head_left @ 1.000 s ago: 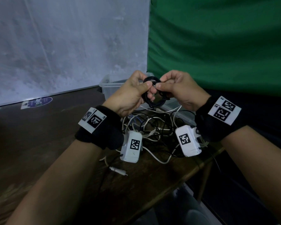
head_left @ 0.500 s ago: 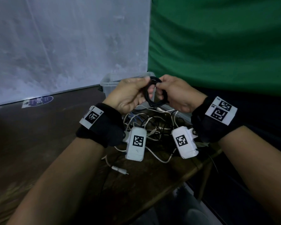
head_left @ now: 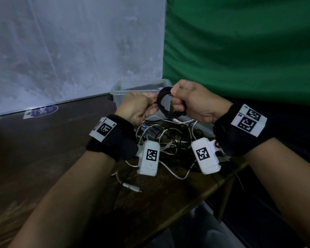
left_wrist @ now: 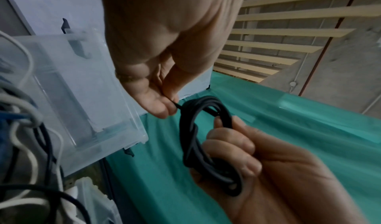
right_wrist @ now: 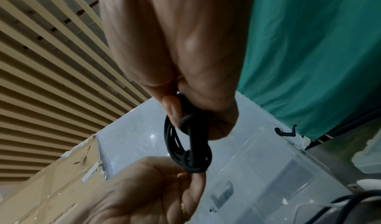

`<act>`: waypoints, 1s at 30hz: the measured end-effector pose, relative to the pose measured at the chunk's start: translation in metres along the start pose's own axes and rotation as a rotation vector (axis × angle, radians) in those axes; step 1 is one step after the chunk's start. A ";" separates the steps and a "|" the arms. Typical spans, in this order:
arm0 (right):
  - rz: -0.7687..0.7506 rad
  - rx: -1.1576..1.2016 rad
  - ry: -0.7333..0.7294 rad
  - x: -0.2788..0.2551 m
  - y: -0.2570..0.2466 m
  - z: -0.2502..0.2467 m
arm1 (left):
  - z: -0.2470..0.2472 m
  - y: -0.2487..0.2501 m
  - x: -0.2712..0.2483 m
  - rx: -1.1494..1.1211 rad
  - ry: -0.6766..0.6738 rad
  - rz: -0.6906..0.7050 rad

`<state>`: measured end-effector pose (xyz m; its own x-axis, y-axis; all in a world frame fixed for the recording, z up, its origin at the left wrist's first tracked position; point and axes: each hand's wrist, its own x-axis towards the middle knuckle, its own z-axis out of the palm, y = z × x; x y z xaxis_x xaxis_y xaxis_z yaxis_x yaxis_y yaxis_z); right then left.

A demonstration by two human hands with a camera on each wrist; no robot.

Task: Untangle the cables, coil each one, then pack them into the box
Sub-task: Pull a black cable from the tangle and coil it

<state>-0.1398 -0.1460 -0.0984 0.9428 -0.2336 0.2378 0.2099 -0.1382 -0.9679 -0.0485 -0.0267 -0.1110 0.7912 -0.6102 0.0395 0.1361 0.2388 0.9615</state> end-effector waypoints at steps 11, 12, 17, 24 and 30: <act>0.002 -0.029 0.225 0.016 0.004 -0.003 | 0.003 0.000 0.010 -0.136 0.238 0.274; 0.006 -0.028 0.242 0.015 0.004 -0.003 | 0.004 0.001 0.008 -0.108 0.232 0.301; 0.020 -0.093 0.277 0.015 0.004 -0.008 | 0.011 0.005 -0.004 0.096 0.077 0.447; 0.045 -0.039 0.242 0.016 0.011 -0.009 | 0.007 0.012 -0.012 0.608 0.089 0.443; 0.023 -0.079 0.234 0.015 0.008 -0.007 | 0.005 0.015 -0.016 0.687 0.129 0.469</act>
<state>-0.1254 -0.1570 -0.1016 0.8593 -0.4532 0.2372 0.1595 -0.2032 -0.9661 -0.0623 -0.0167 -0.0955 0.7431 -0.4611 0.4850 -0.5836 -0.0920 0.8068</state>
